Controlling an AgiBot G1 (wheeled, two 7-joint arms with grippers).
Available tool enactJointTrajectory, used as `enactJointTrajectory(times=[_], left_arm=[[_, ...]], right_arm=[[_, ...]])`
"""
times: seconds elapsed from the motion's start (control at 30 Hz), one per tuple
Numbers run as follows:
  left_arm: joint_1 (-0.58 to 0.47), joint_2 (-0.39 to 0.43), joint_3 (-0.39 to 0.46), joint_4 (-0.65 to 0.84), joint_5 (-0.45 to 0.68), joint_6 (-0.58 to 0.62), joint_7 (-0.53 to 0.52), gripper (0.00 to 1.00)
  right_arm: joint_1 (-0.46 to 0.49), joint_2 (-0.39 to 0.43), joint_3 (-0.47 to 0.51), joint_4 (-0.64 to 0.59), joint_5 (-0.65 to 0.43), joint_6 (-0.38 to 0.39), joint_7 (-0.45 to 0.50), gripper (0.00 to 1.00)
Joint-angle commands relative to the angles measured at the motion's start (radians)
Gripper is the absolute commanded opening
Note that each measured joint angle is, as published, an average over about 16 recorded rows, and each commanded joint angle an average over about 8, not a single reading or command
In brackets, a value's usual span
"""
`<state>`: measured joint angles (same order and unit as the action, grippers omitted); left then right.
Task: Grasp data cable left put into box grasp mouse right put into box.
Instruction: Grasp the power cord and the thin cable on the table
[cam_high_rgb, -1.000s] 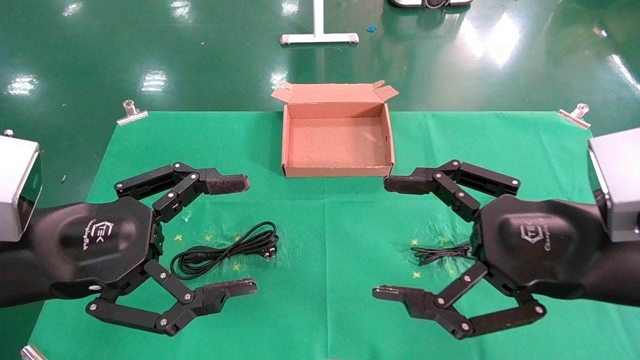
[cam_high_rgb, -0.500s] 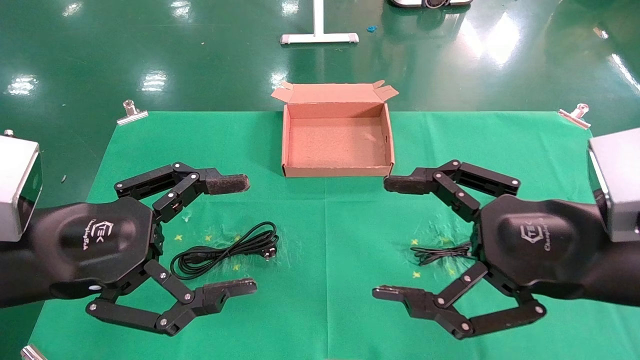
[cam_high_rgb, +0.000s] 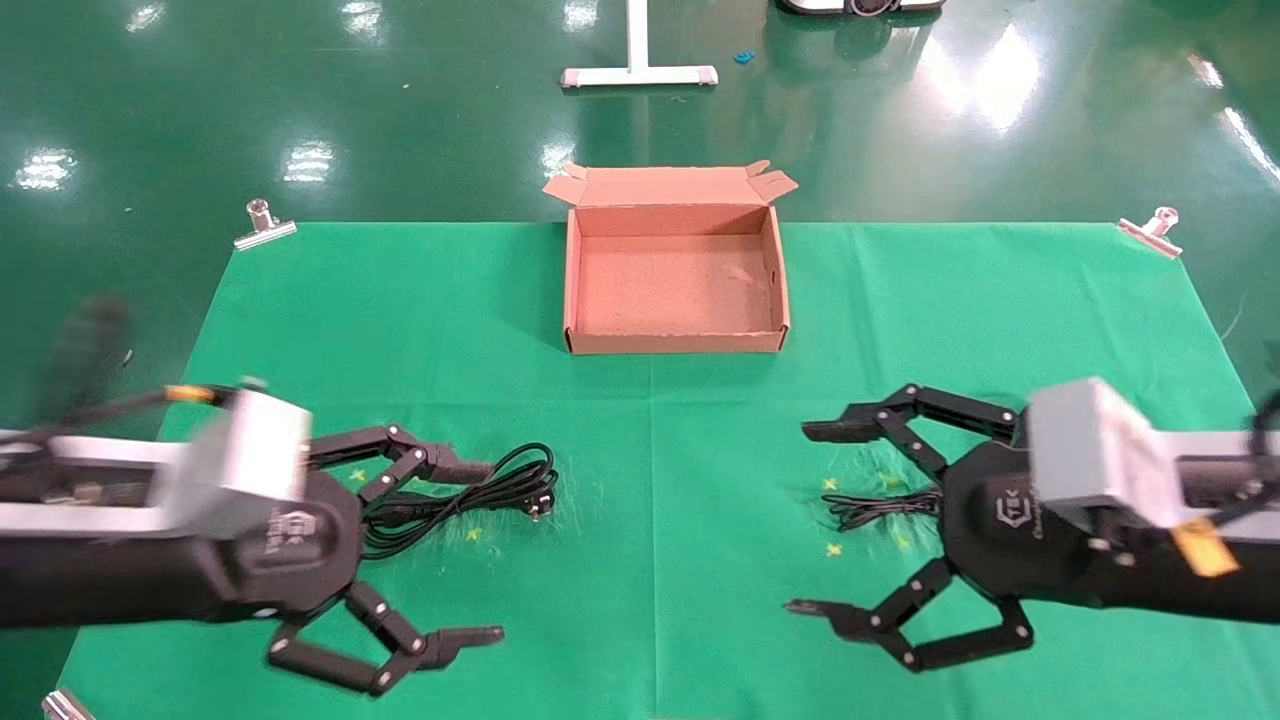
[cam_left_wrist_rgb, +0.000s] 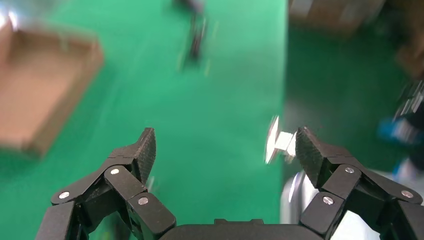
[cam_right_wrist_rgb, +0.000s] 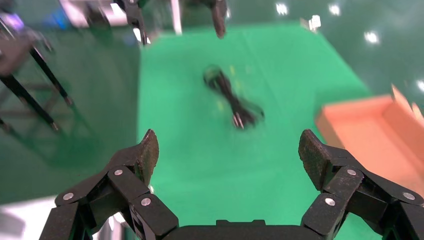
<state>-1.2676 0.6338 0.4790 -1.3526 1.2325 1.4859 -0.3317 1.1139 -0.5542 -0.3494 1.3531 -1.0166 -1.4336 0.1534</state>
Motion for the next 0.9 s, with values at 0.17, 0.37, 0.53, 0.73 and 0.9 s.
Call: enactJointTrajectory(times=[0.17,0.37,0.53,0.73,0.9], left_arm=[[-0.121,0.095,0.124,-0.002,0.304,-0.017,-0.088,1.0],[-0.161,0.194,0.218,-0.001,0.58,-0.079,-0.189,1.0],[-0.165,0.253,0.266,-0.002,0.753,-0.13,-0.274,1.0],[-0.144,0.283,0.289,-0.002,0.853,-0.169,-0.34,1.0],[-0.129,0.289,0.293,-0.002,0.877,-0.184,-0.365,1.0]], right_arm=[[0.004,0.004,-0.024,0.003,-0.076,0.026,0.009,1.0],[-0.013,0.024,-0.016,0.004,-0.07,0.032,0.01,1.0],[-0.031,0.047,-0.004,0.004,-0.055,0.035,0.007,1.0],[-0.05,0.066,0.005,0.005,-0.039,0.035,0.001,1.0],[-0.054,0.072,0.008,0.006,-0.034,0.034,-0.004,1.0]])
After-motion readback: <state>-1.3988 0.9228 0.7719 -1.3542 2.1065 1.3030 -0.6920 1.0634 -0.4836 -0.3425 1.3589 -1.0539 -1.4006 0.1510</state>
